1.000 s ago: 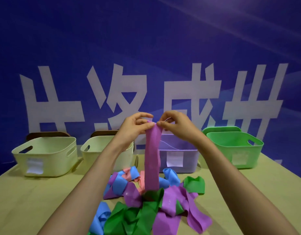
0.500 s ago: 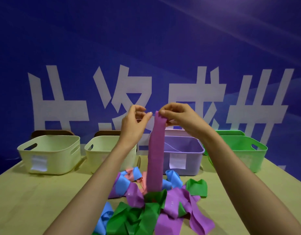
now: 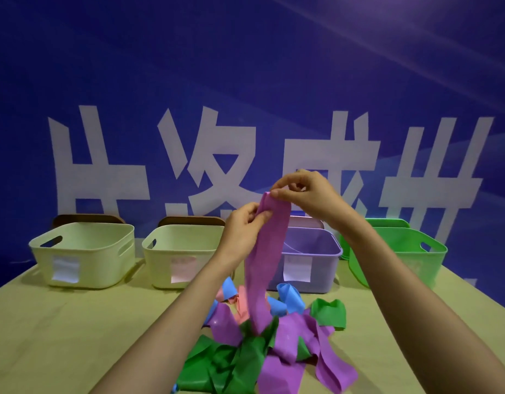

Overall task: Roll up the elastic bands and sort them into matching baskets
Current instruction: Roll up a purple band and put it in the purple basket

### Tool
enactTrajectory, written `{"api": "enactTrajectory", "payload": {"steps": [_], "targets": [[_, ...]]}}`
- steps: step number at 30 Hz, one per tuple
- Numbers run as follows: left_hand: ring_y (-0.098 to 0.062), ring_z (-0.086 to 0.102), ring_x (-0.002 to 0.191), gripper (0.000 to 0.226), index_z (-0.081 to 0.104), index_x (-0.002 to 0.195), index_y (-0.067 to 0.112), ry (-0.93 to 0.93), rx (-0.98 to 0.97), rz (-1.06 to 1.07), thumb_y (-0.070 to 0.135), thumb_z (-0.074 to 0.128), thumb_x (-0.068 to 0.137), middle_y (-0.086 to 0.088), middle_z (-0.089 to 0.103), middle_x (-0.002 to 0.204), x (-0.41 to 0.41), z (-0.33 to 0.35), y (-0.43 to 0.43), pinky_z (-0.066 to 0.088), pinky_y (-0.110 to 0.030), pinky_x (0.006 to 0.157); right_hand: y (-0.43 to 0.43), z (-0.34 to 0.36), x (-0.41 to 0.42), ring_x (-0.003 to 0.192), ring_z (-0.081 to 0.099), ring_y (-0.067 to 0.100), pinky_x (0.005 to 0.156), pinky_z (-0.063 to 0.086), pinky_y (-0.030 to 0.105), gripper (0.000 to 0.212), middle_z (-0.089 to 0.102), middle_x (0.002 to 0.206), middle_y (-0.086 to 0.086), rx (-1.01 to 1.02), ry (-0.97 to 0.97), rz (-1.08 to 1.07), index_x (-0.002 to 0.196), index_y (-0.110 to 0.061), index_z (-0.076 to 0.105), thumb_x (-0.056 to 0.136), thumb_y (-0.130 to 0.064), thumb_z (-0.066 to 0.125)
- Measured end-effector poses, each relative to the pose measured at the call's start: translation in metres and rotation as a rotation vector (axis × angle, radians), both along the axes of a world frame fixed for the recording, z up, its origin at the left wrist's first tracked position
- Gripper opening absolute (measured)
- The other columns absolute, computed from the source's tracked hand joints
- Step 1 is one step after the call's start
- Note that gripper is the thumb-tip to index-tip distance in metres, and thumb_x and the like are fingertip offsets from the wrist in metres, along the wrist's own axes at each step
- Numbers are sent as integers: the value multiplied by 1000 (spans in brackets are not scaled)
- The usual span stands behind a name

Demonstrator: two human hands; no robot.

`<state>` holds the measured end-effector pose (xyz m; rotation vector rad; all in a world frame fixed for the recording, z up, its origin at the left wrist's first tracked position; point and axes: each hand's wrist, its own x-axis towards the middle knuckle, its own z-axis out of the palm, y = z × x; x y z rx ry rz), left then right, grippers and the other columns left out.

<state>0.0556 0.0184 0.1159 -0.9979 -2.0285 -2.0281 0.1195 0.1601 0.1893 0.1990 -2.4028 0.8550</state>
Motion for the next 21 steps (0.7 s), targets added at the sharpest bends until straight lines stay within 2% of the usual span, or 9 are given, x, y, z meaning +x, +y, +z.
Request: {"api": "enactTrajectory", "payload": {"steps": [4, 7, 11, 15, 17, 19, 21], "targets": [[-10, 67, 92, 16, 67, 100, 25, -82, 67, -98, 17, 55, 95, 2, 72, 96, 1, 1, -4, 53, -24, 83, 3, -7, -3, 97, 57, 8, 82, 48, 25, 19, 58, 100, -9, -41, -32, 72, 97, -26, 71, 81, -37, 71], [-17, 68, 92, 16, 68, 100, 21, -148, 76, -157, 14, 54, 95, -3, 72, 97, 1, 1, -7, 55, -29, 83, 1, -8, -4, 87, 63, 6, 76, 49, 21, 15, 69, 92, -4, -99, -26, 156, 94, -16, 71, 84, -26, 69], [-24, 66, 103, 17, 68, 104, 23, -175, 78, -164, 19, 54, 95, -7, 71, 106, -1, 0, -12, 53, -38, 92, -2, -7, -4, 80, 63, 3, 72, 50, 18, 13, 70, 87, -6, -60, -41, 226, 94, -18, 72, 83, -25, 70], [-20, 67, 100, 17, 66, 106, 22, -182, 80, -220, 19, 53, 95, -4, 71, 105, -3, -1, -19, 54, -32, 86, -2, -4, -6, 81, 65, 6, 74, 53, 19, 7, 71, 87, -2, -82, -15, 240, 91, -18, 72, 85, -21, 67], [-17, 68, 98, 20, 64, 110, 19, -166, 93, -257, 22, 58, 92, -3, 71, 104, -2, 0, -22, 55, -27, 81, -3, -6, -9, 74, 64, 4, 69, 53, 19, 5, 70, 83, -2, -100, 27, 202, 88, -18, 70, 86, -20, 67], [-15, 68, 95, 31, 62, 113, 17, -153, 105, -261, 30, 63, 85, -1, 70, 101, -1, 0, -22, 54, -25, 77, -6, -7, -13, 67, 61, 0, 64, 51, 16, 6, 68, 78, -4, -102, 82, 161, 88, -16, 69, 86, -20, 67], [-13, 69, 89, 30, 62, 111, 17, -165, 122, -240, 28, 66, 84, 0, 71, 97, 1, 0, -20, 54, -23, 71, -9, -7, -15, 64, 59, 0, 61, 49, 14, 5, 66, 75, -6, -89, 130, 136, 87, -16, 69, 85, -21, 68]]}}
